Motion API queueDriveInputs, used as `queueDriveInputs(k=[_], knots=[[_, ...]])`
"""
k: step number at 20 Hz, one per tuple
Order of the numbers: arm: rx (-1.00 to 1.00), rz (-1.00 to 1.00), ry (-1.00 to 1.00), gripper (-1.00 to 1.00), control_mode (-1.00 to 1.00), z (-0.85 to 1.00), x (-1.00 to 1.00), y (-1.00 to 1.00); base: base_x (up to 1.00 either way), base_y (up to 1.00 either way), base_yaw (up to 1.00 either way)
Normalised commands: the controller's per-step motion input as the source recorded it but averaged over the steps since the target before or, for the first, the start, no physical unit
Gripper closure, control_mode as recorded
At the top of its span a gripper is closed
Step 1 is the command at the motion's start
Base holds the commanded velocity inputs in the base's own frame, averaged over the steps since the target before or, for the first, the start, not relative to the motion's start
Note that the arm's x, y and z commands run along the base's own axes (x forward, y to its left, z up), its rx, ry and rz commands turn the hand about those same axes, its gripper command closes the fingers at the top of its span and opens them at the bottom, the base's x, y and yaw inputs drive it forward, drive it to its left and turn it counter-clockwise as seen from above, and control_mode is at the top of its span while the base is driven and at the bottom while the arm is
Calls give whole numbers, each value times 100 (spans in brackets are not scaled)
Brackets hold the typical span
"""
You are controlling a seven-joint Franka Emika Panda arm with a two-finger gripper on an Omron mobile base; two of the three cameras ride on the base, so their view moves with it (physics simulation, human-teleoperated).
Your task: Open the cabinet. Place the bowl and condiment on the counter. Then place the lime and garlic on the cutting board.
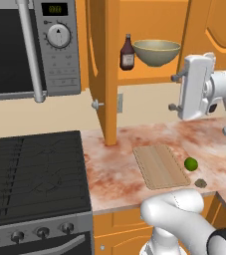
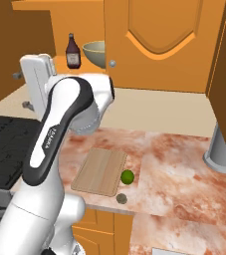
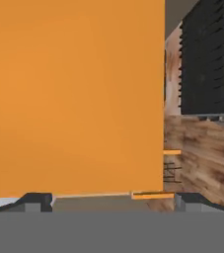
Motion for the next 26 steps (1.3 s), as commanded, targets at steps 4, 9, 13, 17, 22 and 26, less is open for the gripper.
queueDriveInputs(k=[4, 9, 13, 17, 22, 26], knots=[[0, -10, -19, -100, -100, 2, 0, -60, 0, 0, 0], [-17, -16, -26, -100, -100, 0, 0, -41, 0, 0, 0], [-24, -14, -22, -100, -100, 0, 0, -32, 0, 0, 0], [-25, -12, -17, -100, -100, 0, 1, -20, 0, 0, 0], [-24, -15, -11, -100, -100, 0, 10, -9, 0, 0, 0], [-18, -15, -9, -100, -100, 0, 10, -14, 0, 0, 0]])
